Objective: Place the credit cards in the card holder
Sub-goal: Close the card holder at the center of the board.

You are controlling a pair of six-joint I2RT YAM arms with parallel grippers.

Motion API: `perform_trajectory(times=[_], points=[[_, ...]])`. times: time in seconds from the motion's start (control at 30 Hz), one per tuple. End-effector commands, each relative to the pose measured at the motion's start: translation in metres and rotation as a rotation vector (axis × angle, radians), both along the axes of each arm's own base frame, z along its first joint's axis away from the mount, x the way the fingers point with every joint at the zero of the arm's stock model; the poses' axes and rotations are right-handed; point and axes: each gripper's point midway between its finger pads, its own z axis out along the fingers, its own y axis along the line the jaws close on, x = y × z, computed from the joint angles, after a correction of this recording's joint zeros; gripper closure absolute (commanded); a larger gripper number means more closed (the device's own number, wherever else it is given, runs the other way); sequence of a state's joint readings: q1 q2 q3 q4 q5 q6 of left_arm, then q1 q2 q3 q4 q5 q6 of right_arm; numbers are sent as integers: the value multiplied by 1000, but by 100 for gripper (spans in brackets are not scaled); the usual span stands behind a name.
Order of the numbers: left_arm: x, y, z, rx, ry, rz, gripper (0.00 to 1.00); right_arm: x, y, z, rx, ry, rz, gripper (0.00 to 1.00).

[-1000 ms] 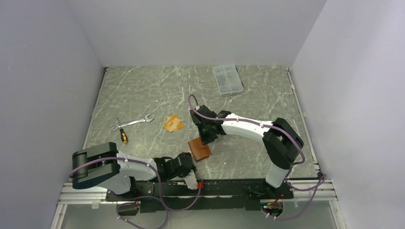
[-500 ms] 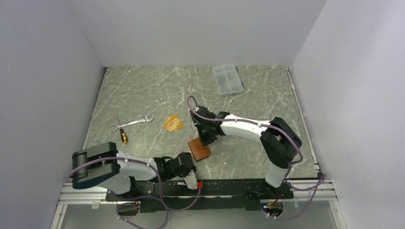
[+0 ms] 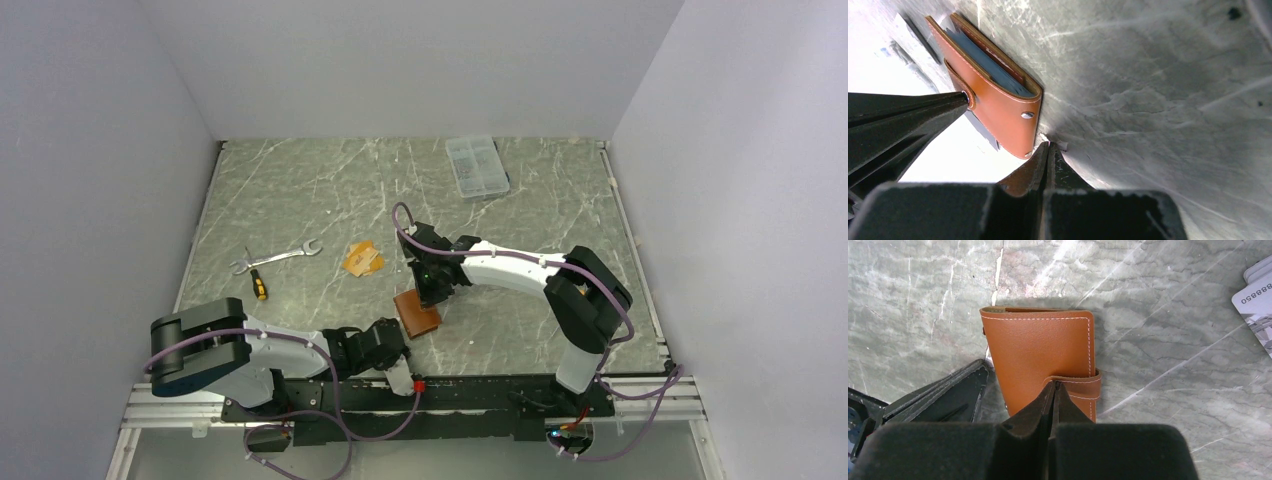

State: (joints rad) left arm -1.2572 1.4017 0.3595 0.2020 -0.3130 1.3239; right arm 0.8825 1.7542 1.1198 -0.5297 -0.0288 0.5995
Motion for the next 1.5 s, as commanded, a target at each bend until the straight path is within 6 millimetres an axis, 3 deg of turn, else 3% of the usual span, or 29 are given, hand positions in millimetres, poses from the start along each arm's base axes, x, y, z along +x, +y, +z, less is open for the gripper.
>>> perform_trajectory(times=[0.0,0.57,0.77,0.97,1.13,1.47], points=[[-4,10,-9,51,43,3,97,-8,-7,-15,-56,19,-2,100],[3,10,-3,33,47,28,97,-18,-28,-36,-180,45,-51,100],[17,12,8,3,70,82,97,-25,-39,-47,-246,71,-71,100],[33,20,26,-40,134,175,97,-33,-54,-54,-297,95,-103,100],[46,26,56,-132,259,287,93,-40,-58,-61,-323,108,-112,100],[52,70,92,-306,469,463,89,-59,-68,-80,-384,154,-108,100]])
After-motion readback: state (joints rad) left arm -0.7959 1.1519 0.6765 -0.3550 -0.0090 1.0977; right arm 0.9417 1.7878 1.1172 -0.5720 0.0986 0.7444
